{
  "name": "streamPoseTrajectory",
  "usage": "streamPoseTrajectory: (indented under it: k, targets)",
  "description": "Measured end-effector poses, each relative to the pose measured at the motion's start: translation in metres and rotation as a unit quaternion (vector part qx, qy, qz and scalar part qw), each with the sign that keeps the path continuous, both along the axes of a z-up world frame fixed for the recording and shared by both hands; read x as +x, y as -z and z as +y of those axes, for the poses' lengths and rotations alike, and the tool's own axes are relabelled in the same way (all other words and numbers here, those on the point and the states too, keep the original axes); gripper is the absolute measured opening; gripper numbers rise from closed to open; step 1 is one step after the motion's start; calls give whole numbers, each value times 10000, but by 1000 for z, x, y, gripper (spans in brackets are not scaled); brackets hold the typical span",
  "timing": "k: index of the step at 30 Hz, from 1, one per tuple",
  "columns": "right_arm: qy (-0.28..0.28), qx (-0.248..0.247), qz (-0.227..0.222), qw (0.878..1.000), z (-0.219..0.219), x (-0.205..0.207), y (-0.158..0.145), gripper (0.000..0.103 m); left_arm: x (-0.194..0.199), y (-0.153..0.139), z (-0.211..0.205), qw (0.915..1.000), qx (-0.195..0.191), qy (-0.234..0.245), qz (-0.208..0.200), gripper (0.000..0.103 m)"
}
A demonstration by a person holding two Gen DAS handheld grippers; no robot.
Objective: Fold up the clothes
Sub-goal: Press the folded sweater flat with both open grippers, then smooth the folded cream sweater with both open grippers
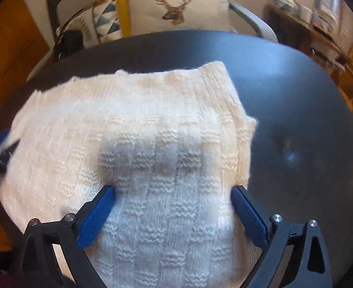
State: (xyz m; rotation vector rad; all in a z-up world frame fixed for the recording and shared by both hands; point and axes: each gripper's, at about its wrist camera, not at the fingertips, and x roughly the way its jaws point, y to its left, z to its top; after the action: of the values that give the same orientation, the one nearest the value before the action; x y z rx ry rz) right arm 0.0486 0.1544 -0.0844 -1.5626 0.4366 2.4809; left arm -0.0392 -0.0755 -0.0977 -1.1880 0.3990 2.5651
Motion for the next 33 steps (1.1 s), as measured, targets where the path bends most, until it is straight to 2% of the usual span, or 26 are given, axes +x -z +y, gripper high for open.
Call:
streamPoseTrajectory:
  k: [1, 3, 7, 9, 11, 12, 15, 17, 19, 21, 23, 27, 30, 33]
  targets:
    - [253, -197, 27, 9995, 6, 5, -6, 97, 3, -9, -7, 9997, 225, -72, -20, 92]
    - [334, -382, 243, 9984, 8, 21, -21, 95, 11, -24, -18, 9979, 614, -196, -55, 92]
    - [107, -394, 355, 9985, -10, 54, -37, 95, 35, -22, -24, 9975, 675, -215, -67, 92]
    - [-23, -366, 324, 9988, -24, 70, -27, 95, 47, -21, -27, 9972, 706, -225, -73, 92]
    - [4, -273, -13, 9996, -25, 76, -2, 96, 60, -20, -30, 9970, 736, -234, -79, 95]
    - [-130, 20, 3, 9999, -31, 73, 1, 97, 66, -20, -32, 9969, 752, -239, -82, 95]
    - [-197, 179, -79, 9996, -38, 74, -11, 93, 84, -18, -36, 9965, 797, -253, -91, 95]
    - [-114, -34, 195, 9997, -37, 87, -28, 92, 96, -18, -40, 9961, 839, -268, -70, 95]
    - [58, -39, 355, 9993, -35, 99, -34, 92, 103, -18, -46, 9957, 864, -328, 48, 95]
    - [281, 8, 338, 9990, -34, 105, -31, 92, 98, 2, -46, 9972, 507, -502, -223, 95]
    - [435, 141, 249, 9986, -35, 103, -25, 93, 91, 19, -54, 9932, 655, -716, -637, 96]
    - [742, 406, 71, 9964, -37, 99, -15, 90, 95, -3, -64, 9896, 1024, -924, -419, 96]
    - [420, 891, 688, 9928, -68, 87, -50, 90, 107, -24, -60, 9864, 1511, -627, -143, 96]
    - [-250, 600, 975, 9931, -106, 59, -57, 89, 114, -33, -37, 9883, 1514, 37, 202, 96]
